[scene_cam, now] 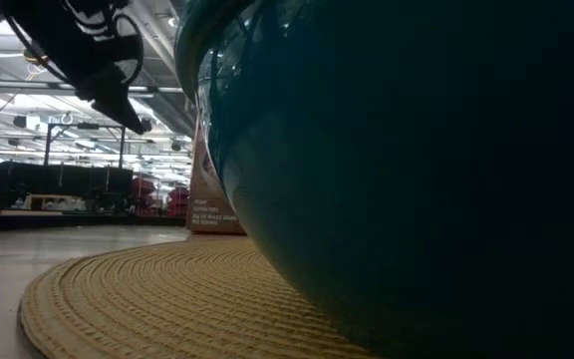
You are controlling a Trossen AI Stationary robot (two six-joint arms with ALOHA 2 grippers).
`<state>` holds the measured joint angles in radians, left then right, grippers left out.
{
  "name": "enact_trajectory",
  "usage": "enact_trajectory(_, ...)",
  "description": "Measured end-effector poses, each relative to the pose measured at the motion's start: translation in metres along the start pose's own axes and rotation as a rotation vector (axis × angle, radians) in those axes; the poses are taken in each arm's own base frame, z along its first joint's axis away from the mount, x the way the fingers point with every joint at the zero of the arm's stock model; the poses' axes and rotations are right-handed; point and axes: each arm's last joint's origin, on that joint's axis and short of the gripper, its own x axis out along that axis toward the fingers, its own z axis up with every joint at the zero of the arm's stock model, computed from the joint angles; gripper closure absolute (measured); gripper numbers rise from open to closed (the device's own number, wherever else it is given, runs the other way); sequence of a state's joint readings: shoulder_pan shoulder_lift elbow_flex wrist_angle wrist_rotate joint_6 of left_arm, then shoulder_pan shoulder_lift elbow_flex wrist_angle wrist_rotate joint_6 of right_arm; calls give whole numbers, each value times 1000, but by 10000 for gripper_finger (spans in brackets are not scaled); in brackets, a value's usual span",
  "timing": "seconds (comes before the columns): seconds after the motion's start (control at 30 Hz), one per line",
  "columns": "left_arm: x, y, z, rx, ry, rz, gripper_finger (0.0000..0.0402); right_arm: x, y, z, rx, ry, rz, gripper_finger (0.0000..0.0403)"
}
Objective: Arrange a breakfast setting
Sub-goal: Move the cereal box to the center
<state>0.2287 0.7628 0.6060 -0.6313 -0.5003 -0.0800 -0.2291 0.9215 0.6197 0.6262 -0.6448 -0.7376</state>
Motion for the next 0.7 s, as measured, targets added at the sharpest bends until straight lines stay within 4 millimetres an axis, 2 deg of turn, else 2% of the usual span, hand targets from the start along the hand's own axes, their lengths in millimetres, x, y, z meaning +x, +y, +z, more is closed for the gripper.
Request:
enact_trajectory(0.23,13,-8,-10,-165,19,-132,238,0,0,0,0,6,-7,346)
enact_trajectory(0.37,20,-8,-15,-187,68,-182,216,0,0,0,-1,6,-7,346)
enact_trajectory(0.5,29,-7,-18,-187,129,-174,163,0,0,0,-1,5,-7,346)
enact_trajectory(0.7,49,-10,-14,-209,143,-106,53,0,-1,0,-4,2,-10,346)
